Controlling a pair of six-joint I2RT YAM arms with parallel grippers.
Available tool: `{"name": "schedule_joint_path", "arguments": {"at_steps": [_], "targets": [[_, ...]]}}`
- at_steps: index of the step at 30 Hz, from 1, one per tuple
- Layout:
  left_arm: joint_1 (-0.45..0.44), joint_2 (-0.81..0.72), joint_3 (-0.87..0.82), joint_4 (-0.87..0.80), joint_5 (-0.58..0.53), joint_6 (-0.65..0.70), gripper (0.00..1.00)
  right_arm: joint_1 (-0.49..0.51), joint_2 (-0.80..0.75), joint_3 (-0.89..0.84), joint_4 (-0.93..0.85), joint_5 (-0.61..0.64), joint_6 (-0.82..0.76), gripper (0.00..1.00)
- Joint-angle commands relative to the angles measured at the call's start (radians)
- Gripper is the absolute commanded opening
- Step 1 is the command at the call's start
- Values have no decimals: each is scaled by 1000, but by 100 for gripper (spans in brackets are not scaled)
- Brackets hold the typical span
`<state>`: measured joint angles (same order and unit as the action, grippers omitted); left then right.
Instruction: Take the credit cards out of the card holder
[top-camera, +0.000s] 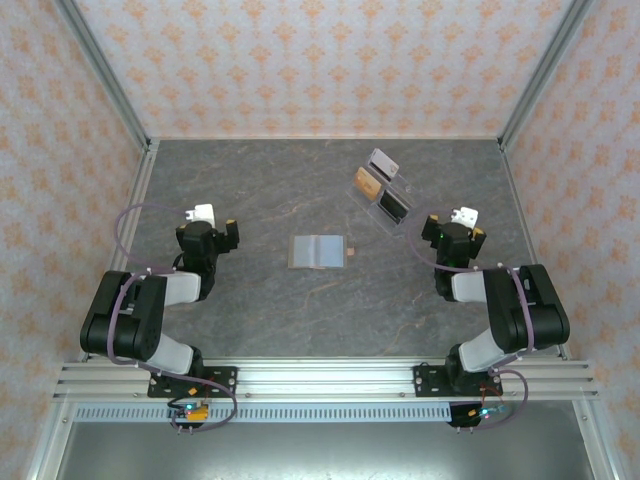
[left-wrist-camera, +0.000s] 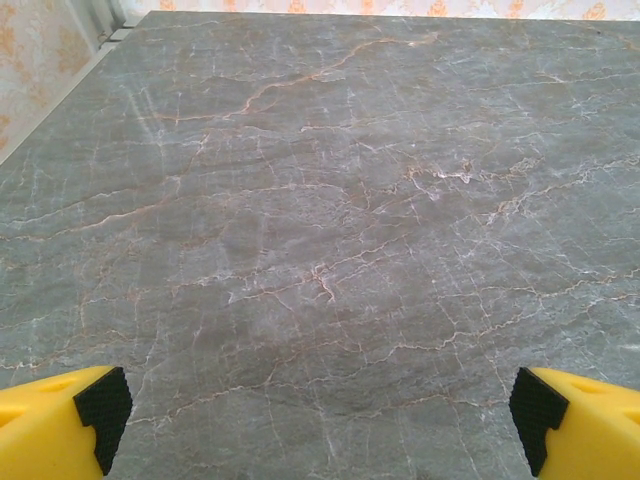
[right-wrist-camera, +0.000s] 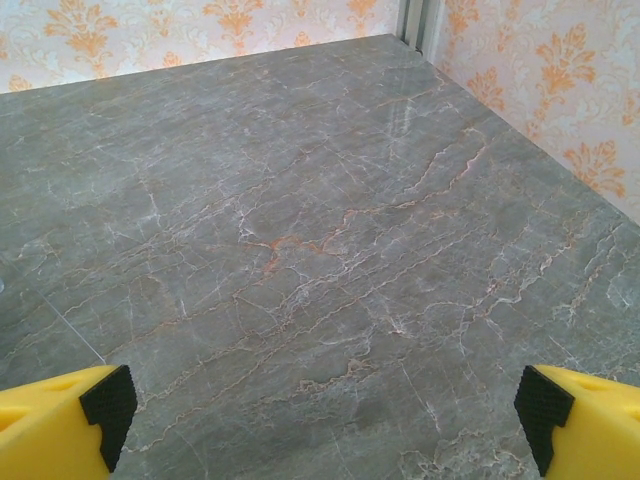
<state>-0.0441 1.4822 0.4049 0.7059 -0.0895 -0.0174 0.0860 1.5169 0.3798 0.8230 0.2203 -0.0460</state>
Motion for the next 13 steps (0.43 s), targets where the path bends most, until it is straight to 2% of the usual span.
{"name": "schedule_joint_path", "arguments": {"at_steps": [1,13], "targets": [[-5,12,27,29,-24,25,100,-3,6,23,-10,20,17,99],[-5,15,28,24,-21,27,100,-3,5,20,-8,20,17,99]]}}
